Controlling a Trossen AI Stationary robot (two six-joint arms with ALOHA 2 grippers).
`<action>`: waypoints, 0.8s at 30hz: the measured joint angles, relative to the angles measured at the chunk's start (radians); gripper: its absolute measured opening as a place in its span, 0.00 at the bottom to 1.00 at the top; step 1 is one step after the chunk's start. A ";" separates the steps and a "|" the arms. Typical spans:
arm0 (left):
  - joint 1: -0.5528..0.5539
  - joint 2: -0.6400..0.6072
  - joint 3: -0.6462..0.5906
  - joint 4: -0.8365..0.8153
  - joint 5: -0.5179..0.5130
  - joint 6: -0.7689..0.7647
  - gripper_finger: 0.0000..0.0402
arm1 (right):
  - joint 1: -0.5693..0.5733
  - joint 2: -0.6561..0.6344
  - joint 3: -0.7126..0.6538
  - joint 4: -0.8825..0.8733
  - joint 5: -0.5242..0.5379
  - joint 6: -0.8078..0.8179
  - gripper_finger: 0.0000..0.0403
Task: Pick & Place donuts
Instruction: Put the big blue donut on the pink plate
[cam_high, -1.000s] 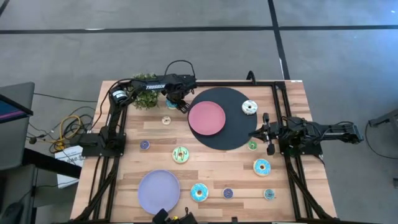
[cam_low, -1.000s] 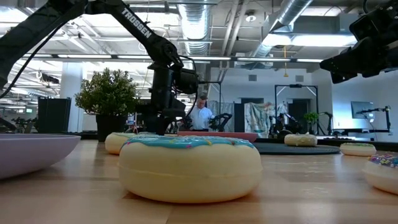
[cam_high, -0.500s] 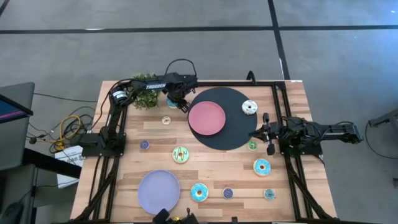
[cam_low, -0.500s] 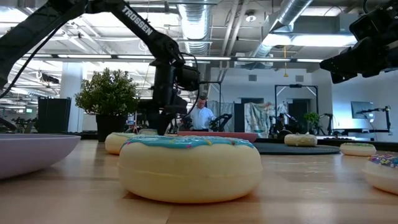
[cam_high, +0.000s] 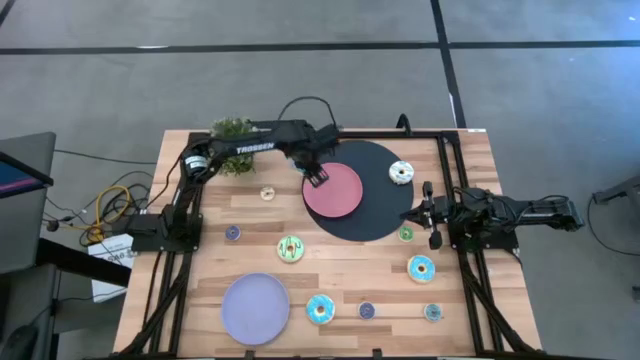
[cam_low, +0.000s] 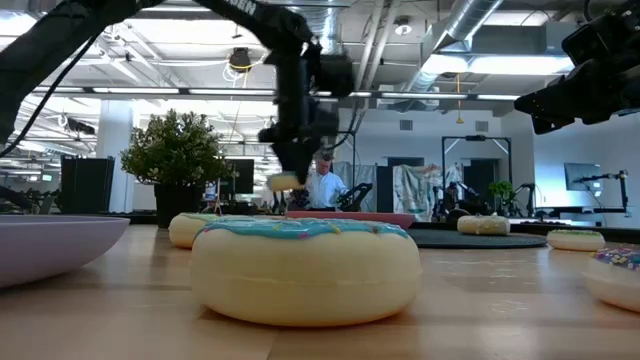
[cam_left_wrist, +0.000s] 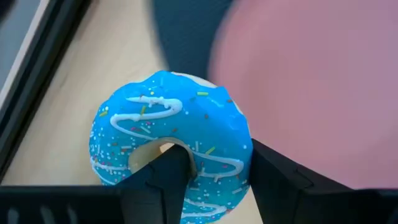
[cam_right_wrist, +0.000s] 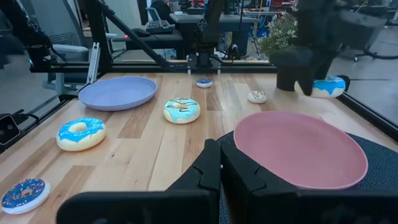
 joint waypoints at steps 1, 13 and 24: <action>-0.025 0.000 0.004 0.022 -0.005 -0.001 0.37 | 0.000 0.000 0.000 0.000 0.000 0.000 0.00; -0.195 0.000 0.005 0.371 0.006 -0.024 0.37 | 0.000 0.000 0.000 0.000 0.000 0.000 0.00; -0.182 0.169 0.130 0.277 0.112 -0.113 0.37 | 0.000 0.000 0.000 0.001 0.000 0.000 0.00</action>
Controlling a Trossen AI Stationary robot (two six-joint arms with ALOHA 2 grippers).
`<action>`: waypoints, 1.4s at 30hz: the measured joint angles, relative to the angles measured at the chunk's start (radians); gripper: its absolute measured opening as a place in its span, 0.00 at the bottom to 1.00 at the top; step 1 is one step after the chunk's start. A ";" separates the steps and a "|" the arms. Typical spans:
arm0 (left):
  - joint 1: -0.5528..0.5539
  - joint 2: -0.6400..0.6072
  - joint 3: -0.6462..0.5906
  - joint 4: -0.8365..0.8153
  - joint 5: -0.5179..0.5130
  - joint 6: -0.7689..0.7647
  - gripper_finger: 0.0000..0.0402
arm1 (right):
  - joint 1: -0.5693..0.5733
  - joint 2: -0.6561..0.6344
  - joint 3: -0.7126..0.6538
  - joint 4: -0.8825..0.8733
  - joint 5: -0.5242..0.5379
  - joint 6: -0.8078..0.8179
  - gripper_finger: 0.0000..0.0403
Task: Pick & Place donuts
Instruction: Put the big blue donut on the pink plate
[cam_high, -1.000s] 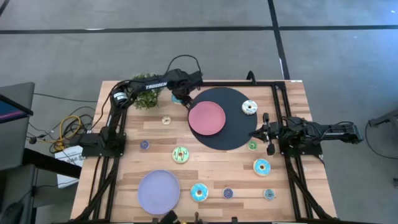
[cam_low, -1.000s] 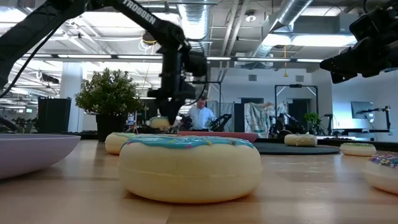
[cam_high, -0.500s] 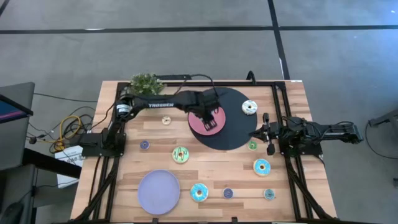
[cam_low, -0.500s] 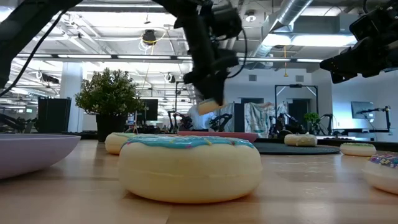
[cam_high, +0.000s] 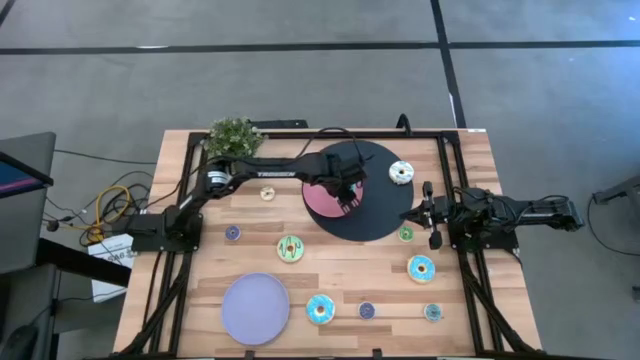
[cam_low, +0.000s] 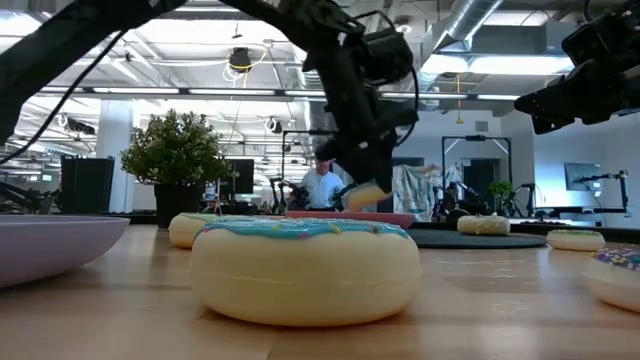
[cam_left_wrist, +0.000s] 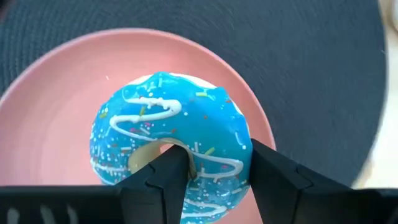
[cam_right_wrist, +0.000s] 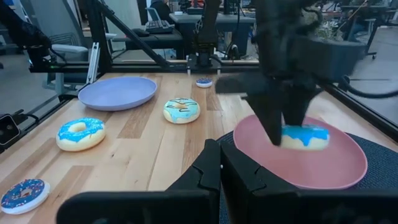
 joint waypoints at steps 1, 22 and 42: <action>0.003 0.014 0.018 -0.013 -0.002 -0.004 0.37 | 0.000 0.000 0.000 0.000 0.000 0.000 0.00; 0.026 0.106 0.116 -0.002 -0.017 0.012 0.37 | 0.000 0.000 0.000 0.000 0.000 0.000 0.00; 0.029 0.105 0.116 -0.009 -0.055 0.061 0.37 | 0.000 0.000 0.000 0.000 0.000 0.000 0.00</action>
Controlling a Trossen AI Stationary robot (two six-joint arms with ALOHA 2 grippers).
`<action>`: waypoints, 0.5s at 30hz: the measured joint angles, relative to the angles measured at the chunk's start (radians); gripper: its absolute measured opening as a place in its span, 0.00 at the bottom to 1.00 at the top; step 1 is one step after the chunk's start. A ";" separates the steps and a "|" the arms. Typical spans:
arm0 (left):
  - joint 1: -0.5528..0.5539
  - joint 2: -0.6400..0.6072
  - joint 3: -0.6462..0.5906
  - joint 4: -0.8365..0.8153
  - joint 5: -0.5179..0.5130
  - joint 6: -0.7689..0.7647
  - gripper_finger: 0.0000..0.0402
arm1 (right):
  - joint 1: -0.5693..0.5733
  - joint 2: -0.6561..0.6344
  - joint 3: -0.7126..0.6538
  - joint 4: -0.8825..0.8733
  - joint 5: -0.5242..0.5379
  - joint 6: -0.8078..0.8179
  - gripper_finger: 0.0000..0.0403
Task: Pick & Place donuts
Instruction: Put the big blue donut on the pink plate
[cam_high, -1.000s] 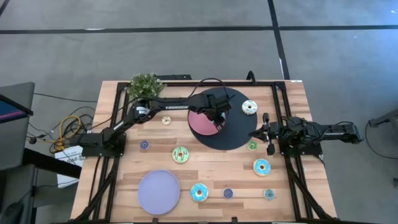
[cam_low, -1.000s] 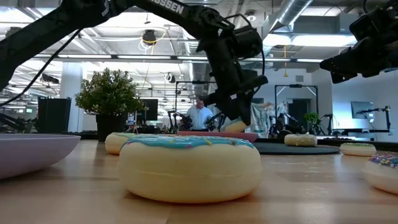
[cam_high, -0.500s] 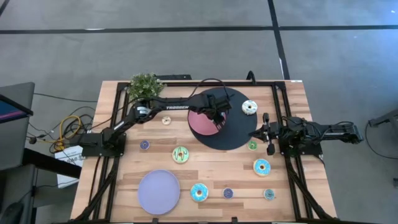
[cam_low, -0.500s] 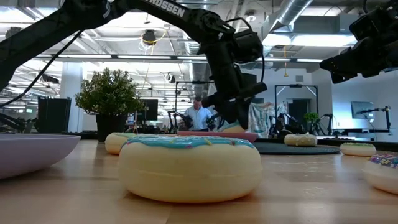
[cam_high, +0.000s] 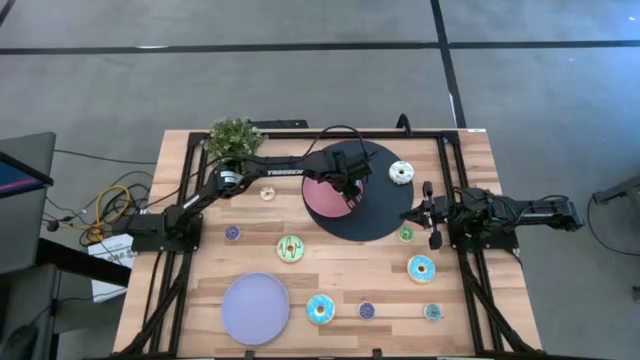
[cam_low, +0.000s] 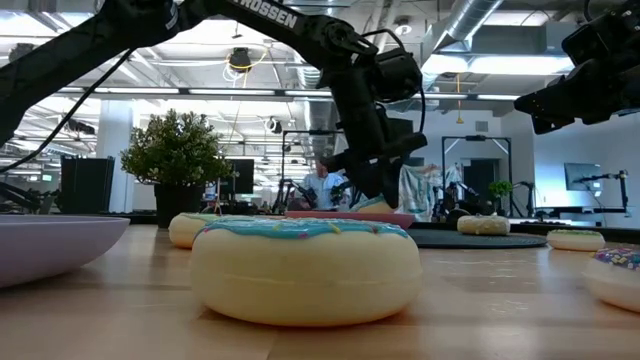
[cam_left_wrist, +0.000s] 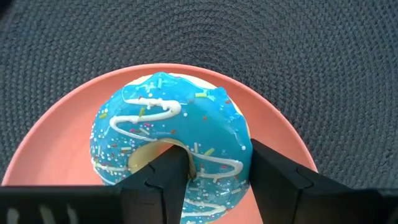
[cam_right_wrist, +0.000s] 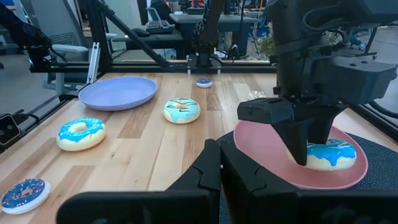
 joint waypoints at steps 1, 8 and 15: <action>0.000 0.000 0.000 0.000 0.001 0.001 0.38 | 0.000 0.000 0.000 0.000 0.000 0.000 0.00; 0.000 0.000 0.000 0.000 0.006 0.006 0.49 | 0.000 0.000 0.000 0.000 0.000 0.000 0.00; 0.000 -0.001 0.000 0.000 0.000 0.025 0.60 | 0.000 0.000 0.000 0.000 0.000 0.000 0.00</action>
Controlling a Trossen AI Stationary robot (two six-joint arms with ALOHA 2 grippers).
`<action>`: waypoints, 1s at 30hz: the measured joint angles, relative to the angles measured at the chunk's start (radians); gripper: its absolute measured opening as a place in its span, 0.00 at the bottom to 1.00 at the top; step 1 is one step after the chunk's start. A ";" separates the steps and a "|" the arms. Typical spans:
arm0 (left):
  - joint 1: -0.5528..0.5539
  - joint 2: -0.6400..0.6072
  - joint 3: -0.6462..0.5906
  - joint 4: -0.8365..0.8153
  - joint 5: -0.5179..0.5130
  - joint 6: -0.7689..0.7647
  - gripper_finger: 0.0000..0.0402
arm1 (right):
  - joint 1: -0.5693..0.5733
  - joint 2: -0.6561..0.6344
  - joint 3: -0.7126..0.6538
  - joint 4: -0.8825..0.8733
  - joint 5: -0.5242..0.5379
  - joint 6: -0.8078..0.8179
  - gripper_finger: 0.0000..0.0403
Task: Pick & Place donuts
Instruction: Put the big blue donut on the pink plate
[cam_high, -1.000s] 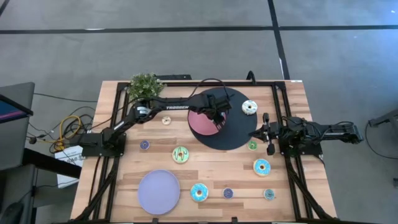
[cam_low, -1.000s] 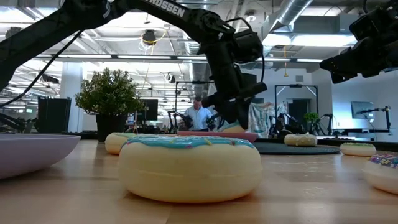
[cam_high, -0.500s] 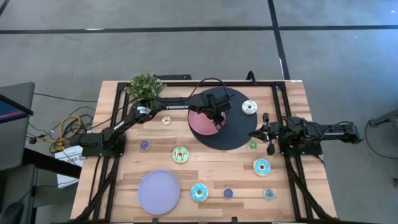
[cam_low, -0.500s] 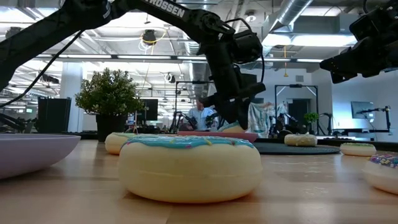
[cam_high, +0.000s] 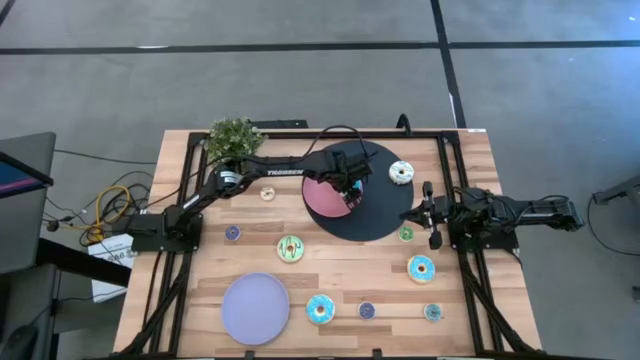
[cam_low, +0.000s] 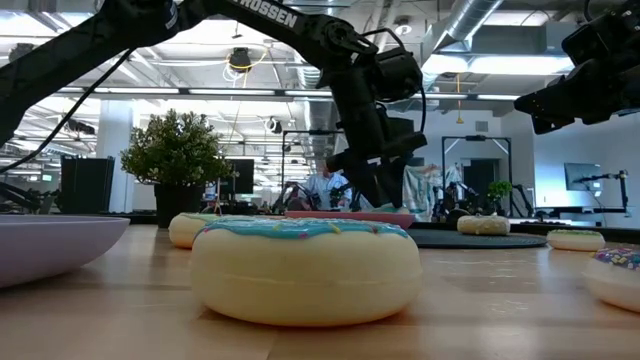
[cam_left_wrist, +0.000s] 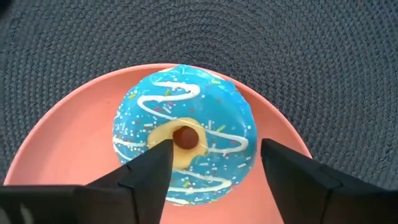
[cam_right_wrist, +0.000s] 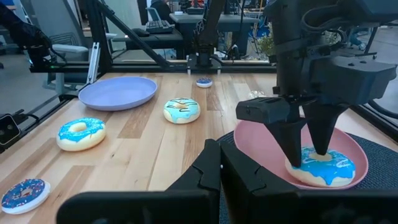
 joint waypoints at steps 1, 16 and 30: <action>0.000 -0.002 0.000 -0.001 -0.003 0.005 0.61 | 0.000 0.000 0.000 0.000 0.000 0.000 0.00; 0.025 -0.008 0.120 -0.160 -0.049 0.046 0.62 | 0.000 0.000 0.000 0.000 0.000 0.000 0.00; -0.009 -0.045 0.211 -0.308 0.169 0.197 0.25 | 0.000 0.000 0.000 0.000 0.000 0.000 0.00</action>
